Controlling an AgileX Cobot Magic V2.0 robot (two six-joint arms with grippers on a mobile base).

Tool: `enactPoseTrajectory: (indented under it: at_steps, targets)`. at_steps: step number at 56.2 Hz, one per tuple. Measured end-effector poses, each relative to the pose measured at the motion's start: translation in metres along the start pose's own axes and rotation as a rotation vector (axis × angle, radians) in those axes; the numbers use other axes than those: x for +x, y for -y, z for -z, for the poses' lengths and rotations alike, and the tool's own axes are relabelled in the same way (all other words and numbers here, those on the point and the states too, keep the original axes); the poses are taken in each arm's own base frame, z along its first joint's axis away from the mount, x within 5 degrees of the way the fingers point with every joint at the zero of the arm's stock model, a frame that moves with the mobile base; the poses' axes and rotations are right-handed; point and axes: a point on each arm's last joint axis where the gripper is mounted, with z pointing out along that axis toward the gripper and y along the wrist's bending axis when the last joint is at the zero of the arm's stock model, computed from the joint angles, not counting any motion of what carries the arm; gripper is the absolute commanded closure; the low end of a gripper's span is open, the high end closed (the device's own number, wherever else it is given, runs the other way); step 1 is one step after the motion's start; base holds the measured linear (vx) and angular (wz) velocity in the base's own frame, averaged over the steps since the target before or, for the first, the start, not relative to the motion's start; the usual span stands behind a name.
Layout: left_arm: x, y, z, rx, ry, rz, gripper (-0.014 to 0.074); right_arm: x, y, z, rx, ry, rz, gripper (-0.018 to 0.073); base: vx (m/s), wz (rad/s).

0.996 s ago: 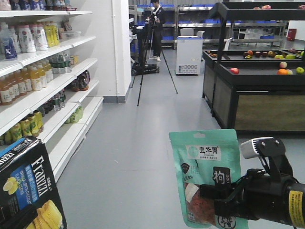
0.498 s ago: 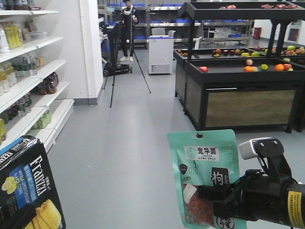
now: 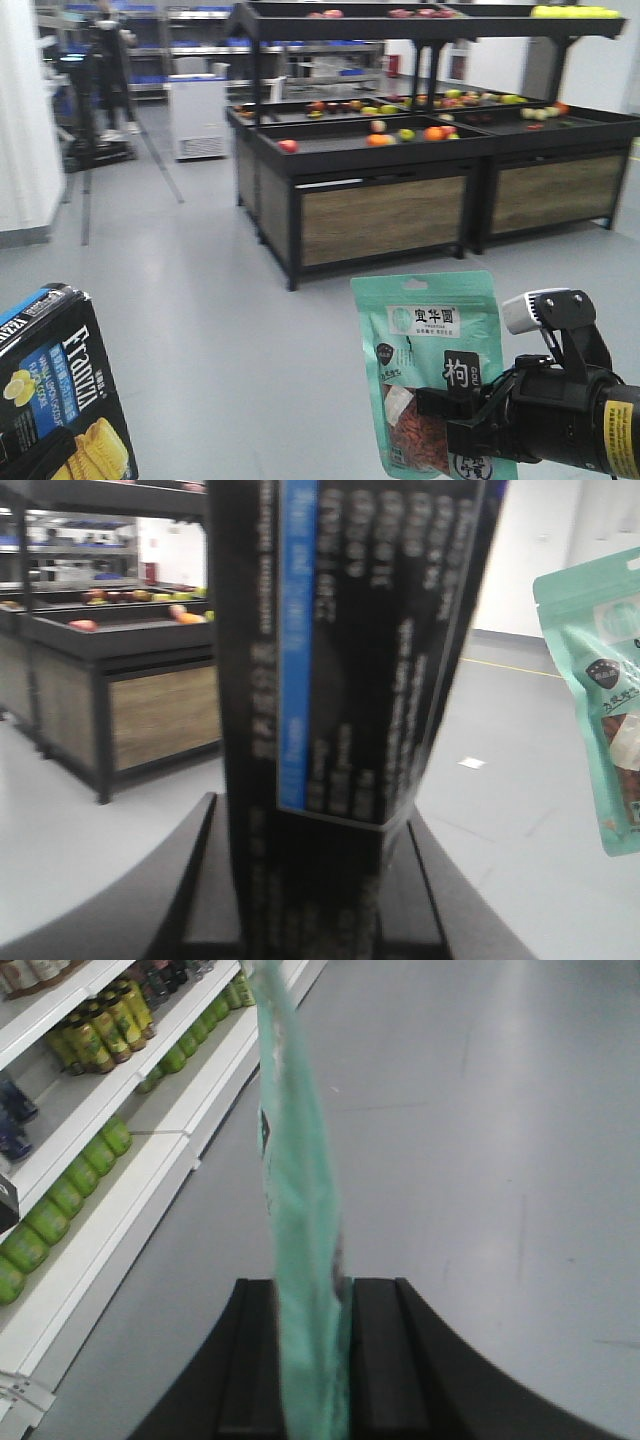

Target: Pick snacks and fruit into basket

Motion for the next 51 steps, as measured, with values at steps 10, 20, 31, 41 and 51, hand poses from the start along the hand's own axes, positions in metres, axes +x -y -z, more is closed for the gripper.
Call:
enactPoseTrajectory:
  at_steps: [10,20,31,41,51]
  targets:
    - [0.0000,0.0000,0.0000,0.000,0.000,0.000,0.0594,-0.0001,0.0003,0.0000,0.003,0.001,0.000,0.0569,0.28,-0.64]
    - [0.0000,0.0000,0.0000,0.000,0.000,0.000,0.0594,-0.0001,0.0003,0.0000,0.003,0.001,0.000,0.0569,0.32,-0.65]
    - [0.0000,0.0000,0.0000,0.000,0.000,0.000,0.0594,-0.0001,0.0003,0.0000,0.003,0.001,0.000,0.0569,0.35,-0.60]
    - [0.0000,0.0000,0.0000,0.000,0.000,0.000,0.0594,-0.0001,0.0002,0.0000,0.002,0.001,0.000,0.0569,0.39,-0.52]
    - [0.0000,0.0000,0.0000,0.000,0.000,0.000,0.0594,-0.0001,0.0002,0.0000,0.003,0.001,0.000,0.0569,0.43,-0.50]
